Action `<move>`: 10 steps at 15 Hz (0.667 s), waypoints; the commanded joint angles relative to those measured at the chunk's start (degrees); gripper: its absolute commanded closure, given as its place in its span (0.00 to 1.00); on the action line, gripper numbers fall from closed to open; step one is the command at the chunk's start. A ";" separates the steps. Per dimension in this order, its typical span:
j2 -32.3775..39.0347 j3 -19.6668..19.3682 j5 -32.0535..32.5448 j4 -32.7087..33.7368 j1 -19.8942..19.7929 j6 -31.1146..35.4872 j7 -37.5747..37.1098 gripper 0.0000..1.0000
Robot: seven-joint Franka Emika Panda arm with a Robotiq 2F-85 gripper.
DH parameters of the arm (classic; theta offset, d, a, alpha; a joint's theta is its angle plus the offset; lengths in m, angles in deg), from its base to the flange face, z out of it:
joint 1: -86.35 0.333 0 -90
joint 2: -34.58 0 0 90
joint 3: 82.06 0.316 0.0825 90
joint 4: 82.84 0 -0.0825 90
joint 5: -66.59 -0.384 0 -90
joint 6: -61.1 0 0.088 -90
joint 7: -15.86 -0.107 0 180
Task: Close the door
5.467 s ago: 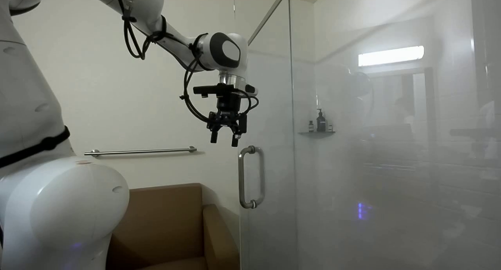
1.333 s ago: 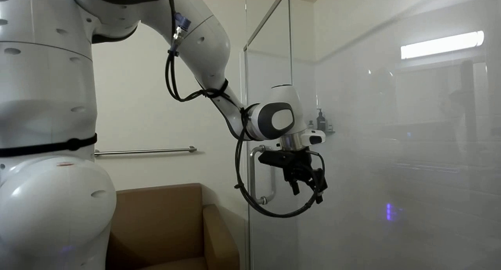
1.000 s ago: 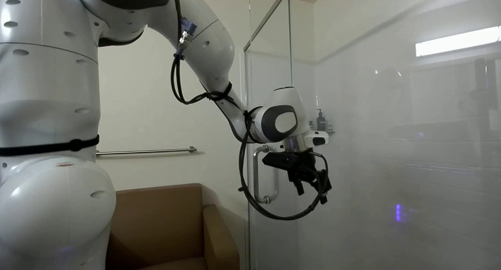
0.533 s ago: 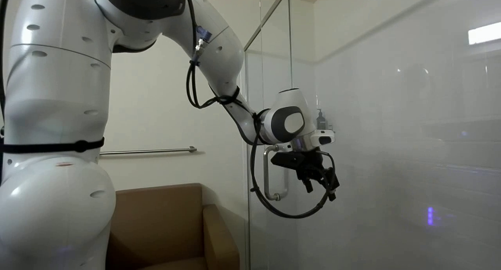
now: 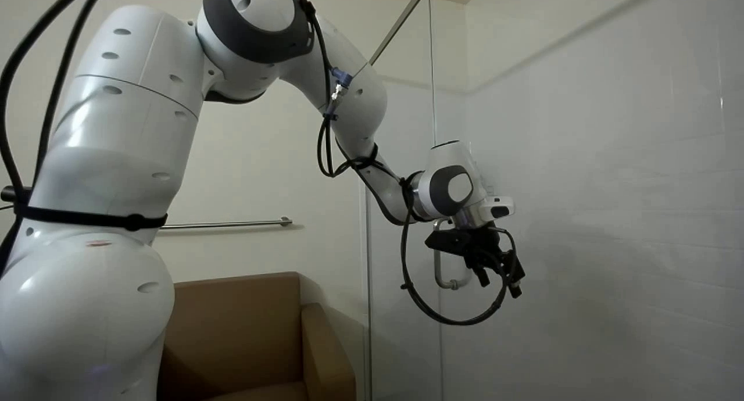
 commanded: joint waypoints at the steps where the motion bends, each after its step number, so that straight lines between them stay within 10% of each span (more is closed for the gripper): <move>1: 2.55 -1.48 0.93 3.33 1.60 -0.97 -3.08 0.00; 6: 4.21 -1.96 0.24 5.76 2.17 -2.66 -2.98 0.00; 10: 1.63 1.24 -3.09 6.40 0.03 -17.26 6.52 0.00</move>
